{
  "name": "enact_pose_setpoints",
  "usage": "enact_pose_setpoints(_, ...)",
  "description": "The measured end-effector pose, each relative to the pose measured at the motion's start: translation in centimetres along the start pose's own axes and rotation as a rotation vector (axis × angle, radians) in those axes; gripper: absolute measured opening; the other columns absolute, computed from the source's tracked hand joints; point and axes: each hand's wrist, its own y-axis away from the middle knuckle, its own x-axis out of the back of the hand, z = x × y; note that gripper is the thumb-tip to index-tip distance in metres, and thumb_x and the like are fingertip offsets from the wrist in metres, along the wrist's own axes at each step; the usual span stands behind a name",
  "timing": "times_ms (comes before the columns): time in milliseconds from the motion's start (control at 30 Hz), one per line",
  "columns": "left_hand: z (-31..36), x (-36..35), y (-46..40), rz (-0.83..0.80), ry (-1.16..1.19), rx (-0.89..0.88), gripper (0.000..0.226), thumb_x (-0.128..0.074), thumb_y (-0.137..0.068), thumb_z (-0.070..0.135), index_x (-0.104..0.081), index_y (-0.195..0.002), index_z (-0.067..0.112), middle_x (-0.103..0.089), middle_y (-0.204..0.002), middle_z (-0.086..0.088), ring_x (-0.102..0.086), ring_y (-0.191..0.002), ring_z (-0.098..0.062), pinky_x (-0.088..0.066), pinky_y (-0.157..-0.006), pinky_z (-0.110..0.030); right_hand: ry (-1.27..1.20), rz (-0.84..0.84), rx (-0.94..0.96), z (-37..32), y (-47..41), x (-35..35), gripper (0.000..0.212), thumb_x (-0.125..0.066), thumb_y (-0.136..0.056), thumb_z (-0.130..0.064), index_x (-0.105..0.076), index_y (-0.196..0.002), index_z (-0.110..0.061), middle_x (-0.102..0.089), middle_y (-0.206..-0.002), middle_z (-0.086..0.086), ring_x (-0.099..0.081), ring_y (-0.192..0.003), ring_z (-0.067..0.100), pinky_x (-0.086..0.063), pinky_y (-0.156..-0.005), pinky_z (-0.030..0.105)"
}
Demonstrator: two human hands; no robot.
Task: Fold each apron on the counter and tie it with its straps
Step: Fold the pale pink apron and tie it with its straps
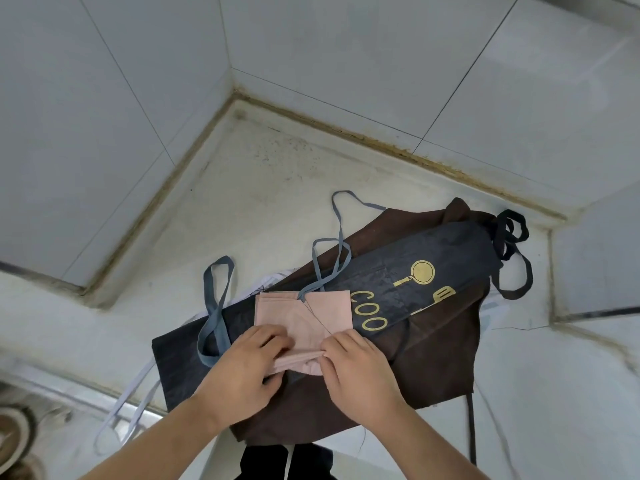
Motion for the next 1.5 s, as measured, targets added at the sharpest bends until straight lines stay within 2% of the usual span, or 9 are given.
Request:
enact_pose_setpoints(200,0.2,0.3,0.1,-0.033,-0.097,-0.008,0.058,-0.071,-0.069,0.006,-0.064,-0.124,0.022,-0.056,-0.133,0.009,-0.052,-0.122,-0.012,-0.046,-0.111,-0.027,0.013,-0.209,0.049,0.5,0.7,0.6,0.042,-0.064,-0.087,-0.035,-0.047,-0.125,-0.027,-0.042,-0.129,-0.010,-0.041,-0.123,0.015,-0.039,-0.110,0.027)
enact_pose_setpoints(333,0.5,0.4,-0.3,0.050,-0.046,0.057,0.043,-0.076,-0.068,0.000,-0.064,-0.100,0.026,-0.059,-0.108,0.013,-0.055,-0.097,-0.009,-0.052,-0.084,-0.020,0.010,-0.111,0.036,0.5,0.6,-0.1,0.037,-0.061,-0.080,-0.013,-0.057,-0.115,-0.024,-0.053,-0.119,-0.010,-0.051,-0.113,0.015,-0.049,-0.102,0.027)
enact_pose_setpoints(500,0.4,2.3,-1.6,0.078,0.254,0.289,0.019,-0.077,-0.091,0.013,-0.072,-0.100,0.029,-0.064,-0.103,0.022,-0.063,-0.094,0.000,-0.050,-0.084,-0.013,-0.361,0.012,-0.266,1.6,-0.7,0.4,0.008,-0.062,-0.100,-0.017,-0.061,-0.092,-0.020,-0.058,-0.087,-0.011,-0.056,-0.085,0.010,-0.052,-0.073,0.028)
enact_pose_setpoints(600,0.9,3.2,-2.8,0.111,0.285,0.494,0.020,-0.072,-0.098,0.031,-0.071,-0.118,0.027,-0.072,-0.108,0.016,-0.065,-0.097,-0.002,-0.044,-0.086,-0.012,-0.502,-0.011,-0.415,1.9,-2.3,1.0,0.004,-0.063,-0.102,-0.022,-0.066,-0.101,-0.019,-0.067,-0.092,-0.008,-0.063,-0.086,0.008,-0.051,-0.074,0.021)
enact_pose_setpoints(733,1.3,3.3,-4.3,0.101,0.214,0.583,0.032,-0.062,-0.102,0.038,-0.066,-0.129,0.020,-0.071,-0.124,0.006,-0.066,-0.115,-0.016,-0.047,-0.098,-0.025,-0.314,-0.129,-0.456,1.8,-4.6,1.6,0.015,-0.053,-0.106,-0.032,-0.060,-0.114,-0.022,-0.071,-0.109,0.002,-0.067,-0.100,0.023,-0.058,-0.085,0.045)
enact_pose_setpoints(933,1.5,3.4,-5.5,0.133,0.098,0.620,0.039,-0.055,-0.105,0.035,-0.059,-0.139,0.016,-0.057,-0.132,-0.003,-0.064,-0.114,-0.022,-0.049,-0.101,-0.032,-0.031,-0.256,-0.476,1.2,-7.8,2.7,0.034,-0.052,-0.105,-0.026,-0.047,-0.138,-0.020,-0.071,-0.114,0.006,-0.070,-0.102,0.027,-0.061,-0.082,0.044)
enact_pose_setpoints(1100,1.0,3.7,-6.4,0.085,0.048,0.644,0.035,-0.052,-0.107,0.035,-0.061,-0.135,0.016,-0.059,-0.123,-0.004,-0.066,-0.106,-0.025,-0.052,-0.093,-0.035,-0.159,-0.238,-0.468,1.8,-8.6,3.9,0.021,-0.056,-0.098,-0.041,-0.050,-0.112,-0.026,-0.063,-0.096,-0.004,-0.064,-0.086,0.019,-0.055,-0.073,0.036)
enact_pose_setpoints(1267,0.1,3.9,-7.3,0.061,-0.011,0.693,0.024,-0.054,-0.104,0.040,-0.058,-0.102,0.016,-0.057,-0.106,0.000,-0.054,-0.085,-0.016,-0.039,-0.074,-0.027,-0.206,-0.208,-0.544,2.6,-8.5,2.9,0.018,-0.057,-0.101,-0.038,-0.051,-0.112,-0.025,-0.066,-0.104,0.000,-0.066,-0.091,0.019,-0.061,-0.078,0.041)
enact_pose_setpoints(1500,-0.1,3.4,-7.7,0.100,-0.083,0.667,0.030,-0.056,-0.103,0.038,-0.063,-0.111,0.010,-0.047,-0.100,0.002,-0.050,-0.083,-0.015,-0.039,-0.073,-0.026,-0.153,-0.210,-0.638,2.1,-9.6,2.2,0.029,-0.056,-0.098,-0.042,-0.048,-0.118,-0.021,-0.066,-0.109,0.005,-0.066,-0.096,0.026,-0.060,-0.079,0.042)
